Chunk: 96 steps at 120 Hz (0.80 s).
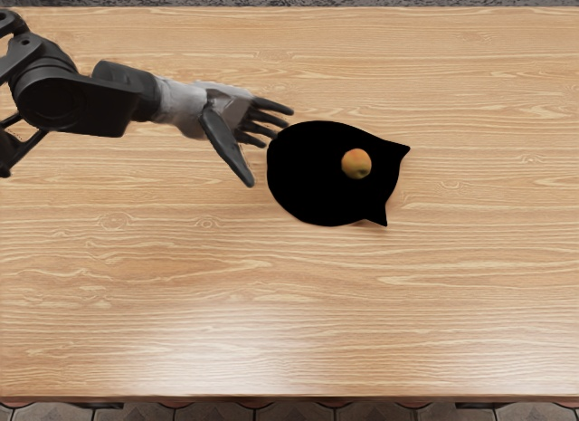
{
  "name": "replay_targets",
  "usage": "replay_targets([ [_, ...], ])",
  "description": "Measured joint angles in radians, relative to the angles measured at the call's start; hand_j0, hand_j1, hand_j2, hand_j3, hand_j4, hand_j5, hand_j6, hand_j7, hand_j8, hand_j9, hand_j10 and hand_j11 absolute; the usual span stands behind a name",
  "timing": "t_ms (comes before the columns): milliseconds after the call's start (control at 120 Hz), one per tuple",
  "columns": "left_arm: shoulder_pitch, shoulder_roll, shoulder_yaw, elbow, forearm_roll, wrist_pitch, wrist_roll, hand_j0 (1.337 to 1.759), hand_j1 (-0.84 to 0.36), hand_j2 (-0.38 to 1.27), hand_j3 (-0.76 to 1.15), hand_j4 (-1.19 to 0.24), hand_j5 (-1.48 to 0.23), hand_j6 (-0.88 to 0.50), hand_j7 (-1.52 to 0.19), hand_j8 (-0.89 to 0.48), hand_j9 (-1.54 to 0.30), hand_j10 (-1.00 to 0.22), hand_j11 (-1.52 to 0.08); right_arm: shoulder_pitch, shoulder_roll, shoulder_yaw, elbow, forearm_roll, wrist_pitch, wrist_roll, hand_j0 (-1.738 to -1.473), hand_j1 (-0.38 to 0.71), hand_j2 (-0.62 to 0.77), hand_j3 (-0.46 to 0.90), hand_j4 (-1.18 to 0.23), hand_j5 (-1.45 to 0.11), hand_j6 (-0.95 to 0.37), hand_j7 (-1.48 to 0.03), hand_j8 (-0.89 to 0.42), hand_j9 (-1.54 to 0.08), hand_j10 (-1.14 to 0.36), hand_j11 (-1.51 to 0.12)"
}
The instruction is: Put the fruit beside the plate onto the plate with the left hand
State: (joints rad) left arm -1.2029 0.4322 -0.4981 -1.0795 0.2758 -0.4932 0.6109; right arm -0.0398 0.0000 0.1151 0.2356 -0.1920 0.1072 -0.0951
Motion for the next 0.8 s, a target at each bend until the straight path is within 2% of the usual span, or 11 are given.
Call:
replay_targets([
  [50,0.025,0.028,-0.016,0.000,-0.033,-0.045,0.000,1.658,0.31,0.02,0.00,-0.04,-0.05,-0.04,-0.05,-0.03,-0.05,-0.04,-0.05,0.000,0.000,0.000,0.000,0.000,0.000,0.000,-1.658,-0.33,0.00,0.00,-0.02,-0.02,-0.02,-0.02,-0.02,-0.02,-0.02,-0.02],
  [117,0.133,0.089,-0.080,0.000,-0.093,-0.079,0.000,1.658,0.31,0.01,0.00,-0.03,-0.04,-0.03,-0.04,-0.03,-0.04,-0.03,-0.04,0.000,0.000,0.000,0.000,0.000,0.000,0.000,-1.658,-0.33,0.00,0.00,-0.02,-0.02,-0.02,-0.02,-0.02,-0.02,-0.02,-0.02],
  [208,0.217,0.152,-0.156,0.002,-0.180,-0.102,0.000,1.658,0.32,0.01,0.00,-0.03,-0.04,-0.03,-0.04,-0.03,-0.03,-0.03,-0.03,0.000,0.000,0.000,0.000,0.000,0.000,0.000,-1.658,-0.33,0.00,0.00,-0.02,-0.02,-0.02,-0.02,-0.02,-0.02,-0.02,-0.02],
  [292,0.248,0.273,-0.186,0.003,-0.282,-0.111,0.000,1.658,0.32,0.01,0.00,-0.02,-0.03,-0.02,-0.03,-0.02,-0.03,-0.02,-0.03,0.000,0.000,0.000,0.001,0.000,0.000,0.000,-1.658,-0.33,0.00,0.00,-0.02,-0.02,-0.02,-0.02,-0.02,-0.02,-0.02,-0.02],
  [392,0.320,0.335,-0.201,0.007,-0.389,-0.115,0.000,1.658,0.33,0.01,0.00,-0.02,-0.02,-0.01,-0.02,-0.01,-0.02,-0.01,-0.02,0.000,0.000,0.000,0.001,0.000,0.000,0.000,-1.658,-0.33,0.00,0.00,-0.02,-0.02,-0.02,-0.02,-0.02,-0.02,-0.02,-0.02],
  [517,0.332,0.397,-0.207,0.019,-0.463,-0.117,0.000,1.658,0.34,0.00,0.00,-0.01,-0.01,-0.01,-0.01,-0.01,-0.01,-0.01,-0.01,0.000,0.000,0.000,0.001,0.000,0.000,0.000,-1.658,-0.33,0.00,0.00,-0.02,-0.02,-0.02,-0.02,-0.02,-0.02,-0.02,-0.02],
  [717,0.326,0.425,-0.220,0.156,-0.535,-0.118,0.000,1.658,0.34,0.00,0.00,0.00,-0.01,0.00,-0.01,0.00,-0.01,0.00,-0.01,0.000,0.000,0.000,0.001,0.000,0.000,0.000,-1.658,-0.33,0.00,0.00,-0.02,-0.02,-0.02,-0.02,-0.02,-0.02,-0.02,-0.02],
  [800,0.326,0.423,-0.228,0.191,-0.542,-0.118,0.000,1.658,0.34,0.00,0.00,0.00,-0.01,0.00,-0.01,0.00,-0.01,0.00,-0.01,0.000,0.000,0.000,0.001,0.000,0.000,0.000,-1.658,-0.33,0.00,0.00,-0.02,-0.02,-0.02,-0.02,-0.02,-0.02,-0.02,-0.02],
])
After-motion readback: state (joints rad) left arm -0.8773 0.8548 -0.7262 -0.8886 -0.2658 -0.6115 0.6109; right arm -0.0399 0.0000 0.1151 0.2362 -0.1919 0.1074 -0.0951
